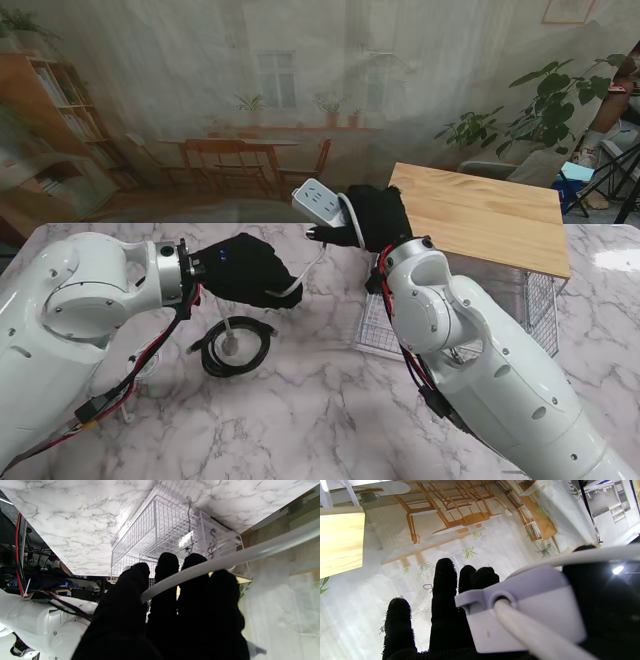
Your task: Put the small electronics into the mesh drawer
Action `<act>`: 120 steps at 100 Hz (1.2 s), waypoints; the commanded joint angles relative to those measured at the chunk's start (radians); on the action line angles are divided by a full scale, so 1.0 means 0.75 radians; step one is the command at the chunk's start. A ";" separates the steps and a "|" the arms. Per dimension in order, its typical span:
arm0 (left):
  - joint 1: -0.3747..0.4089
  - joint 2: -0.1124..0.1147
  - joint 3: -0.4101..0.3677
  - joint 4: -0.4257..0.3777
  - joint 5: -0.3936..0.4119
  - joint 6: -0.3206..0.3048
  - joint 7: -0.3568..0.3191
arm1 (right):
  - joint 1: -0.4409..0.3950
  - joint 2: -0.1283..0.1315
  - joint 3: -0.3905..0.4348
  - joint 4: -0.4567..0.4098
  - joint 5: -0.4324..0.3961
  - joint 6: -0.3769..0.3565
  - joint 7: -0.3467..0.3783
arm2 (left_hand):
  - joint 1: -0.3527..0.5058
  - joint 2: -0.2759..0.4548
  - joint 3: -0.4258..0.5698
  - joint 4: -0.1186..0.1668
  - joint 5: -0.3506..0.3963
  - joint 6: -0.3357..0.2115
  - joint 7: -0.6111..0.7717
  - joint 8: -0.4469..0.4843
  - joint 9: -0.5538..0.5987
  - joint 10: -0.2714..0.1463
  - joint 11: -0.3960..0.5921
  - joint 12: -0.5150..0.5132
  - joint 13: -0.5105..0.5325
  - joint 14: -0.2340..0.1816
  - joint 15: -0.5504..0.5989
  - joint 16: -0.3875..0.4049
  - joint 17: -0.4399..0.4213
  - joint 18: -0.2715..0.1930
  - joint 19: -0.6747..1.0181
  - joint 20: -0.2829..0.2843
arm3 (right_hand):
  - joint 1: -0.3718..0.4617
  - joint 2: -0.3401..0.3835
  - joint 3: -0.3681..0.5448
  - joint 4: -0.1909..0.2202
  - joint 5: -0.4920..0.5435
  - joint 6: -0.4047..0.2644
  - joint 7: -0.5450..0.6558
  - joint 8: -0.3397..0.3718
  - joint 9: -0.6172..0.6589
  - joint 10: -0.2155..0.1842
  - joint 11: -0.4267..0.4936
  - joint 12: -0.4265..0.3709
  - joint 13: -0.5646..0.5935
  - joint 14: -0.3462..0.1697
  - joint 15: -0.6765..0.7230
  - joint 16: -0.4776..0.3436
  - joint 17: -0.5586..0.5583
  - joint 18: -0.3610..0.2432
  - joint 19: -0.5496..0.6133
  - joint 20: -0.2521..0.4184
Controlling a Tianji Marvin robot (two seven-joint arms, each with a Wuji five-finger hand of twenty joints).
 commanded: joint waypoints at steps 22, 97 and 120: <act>-0.030 -0.001 0.026 -0.090 -0.088 0.006 -0.019 | 0.035 0.005 -0.046 0.051 -0.053 0.026 0.019 | 0.123 0.127 0.016 0.034 0.013 -0.141 0.119 0.066 0.043 0.012 0.063 0.036 0.058 0.036 0.082 0.034 0.049 -0.038 0.086 0.018 | 0.292 0.313 0.346 0.019 0.170 -0.162 0.100 0.020 0.039 -0.102 0.124 0.024 -0.012 -0.030 0.090 0.016 -0.032 -0.012 -0.018 0.010; -0.227 -0.040 0.050 -0.073 -0.011 0.106 0.034 | -0.015 0.038 -0.078 0.006 -0.098 -0.142 0.107 | 0.123 0.145 -0.007 0.041 0.006 -0.156 0.106 0.128 0.045 -0.002 0.092 0.072 0.061 0.016 0.120 0.055 0.055 -0.053 0.114 0.021 | 0.278 0.300 0.364 0.017 0.182 -0.170 0.094 0.021 0.054 -0.109 0.115 0.025 0.002 -0.034 0.079 0.009 -0.021 -0.009 -0.009 0.018; -0.345 -0.057 0.116 0.015 0.041 0.190 0.048 | -0.051 0.046 -0.075 -0.025 -0.086 -0.192 0.130 | 0.123 0.146 -0.009 0.045 0.007 -0.157 0.103 0.137 0.046 -0.002 0.095 0.077 0.061 0.015 0.122 0.057 0.057 -0.056 0.115 0.021 | 0.275 0.297 0.367 0.017 0.185 -0.175 0.093 0.022 0.057 -0.114 0.111 0.025 0.003 -0.035 0.073 0.007 -0.024 -0.007 -0.011 0.015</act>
